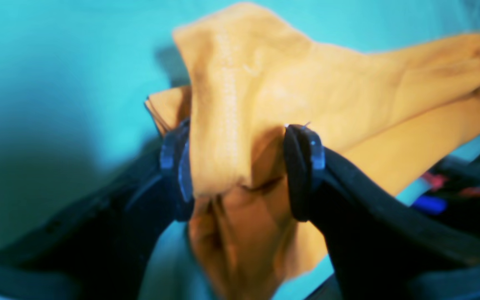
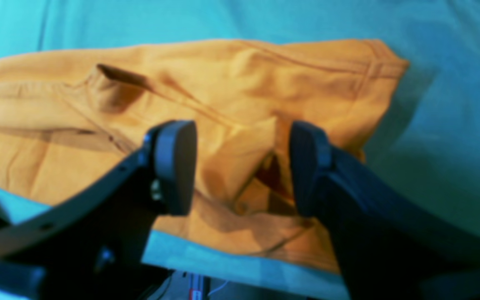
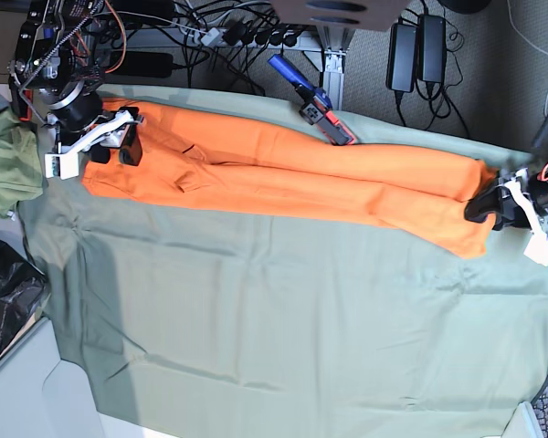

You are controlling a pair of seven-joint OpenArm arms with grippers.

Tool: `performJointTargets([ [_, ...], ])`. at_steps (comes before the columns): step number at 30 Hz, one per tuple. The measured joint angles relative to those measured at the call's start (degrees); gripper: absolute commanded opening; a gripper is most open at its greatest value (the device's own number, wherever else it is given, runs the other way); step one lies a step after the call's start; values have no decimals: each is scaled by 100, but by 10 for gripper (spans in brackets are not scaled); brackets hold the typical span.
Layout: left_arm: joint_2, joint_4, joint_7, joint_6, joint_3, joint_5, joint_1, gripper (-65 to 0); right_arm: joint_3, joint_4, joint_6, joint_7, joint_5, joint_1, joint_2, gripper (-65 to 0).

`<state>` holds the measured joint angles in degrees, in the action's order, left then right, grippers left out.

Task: Fold the T-shirt properly
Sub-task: 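Grip the collar end with right gripper and hem end with left, then carry the hem end with the left gripper over onto the collar end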

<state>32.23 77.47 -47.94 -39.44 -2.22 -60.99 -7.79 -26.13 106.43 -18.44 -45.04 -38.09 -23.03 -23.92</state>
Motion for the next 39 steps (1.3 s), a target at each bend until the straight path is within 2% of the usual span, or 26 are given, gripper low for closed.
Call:
performJointTargets([
  [3, -258, 0, -20, -4, 4, -181, 0, -297, 0, 0, 0, 0, -2, -2, 0, -301],
  [5, -369, -2, -103, -7, 15, -310, 0, -332, 0, 0, 0, 2, 0, 0, -2, -301],
  [8, -472, -2, -155, -4, 24, -313, -2, -482, 0, 0, 0, 0, 0, -2, 0, -301],
  [12, -525, -22, -129, -7, 33, -295, -31, -650, 0, 0, 0, 2, 0, -2, 0, -301],
  [20, -529, -22, -2, -9, -4, 7, 26, -650, 0, 0, 0, 2, 2, 0, 0, -301],
  [23, -540, -24, -46, -22, -173, 330, 212, -650, 0, 0, 0, 17, 52, 15, 0, -301],
  [28, -350, -109, 492, 2, -238, 1051, 693, -650, -76, 0, 0, 70, 103, 55, -2, -301],
  [32, -391, -619, 468, -2, -225, 1165, 1200, -650, -81, 0, 0, 85, 103, 66, -2, -301],
  [36, -358, -1325, 592, -4, -225, 1580, 1711, -650, -81, 0, 0, 83, 103, 63, 0, -301],
  [39, -299, -1449, 765, -4, -225, 1869, 1897, -650, -81, 0, 0, 85, 105, 63, 2, -301],
])
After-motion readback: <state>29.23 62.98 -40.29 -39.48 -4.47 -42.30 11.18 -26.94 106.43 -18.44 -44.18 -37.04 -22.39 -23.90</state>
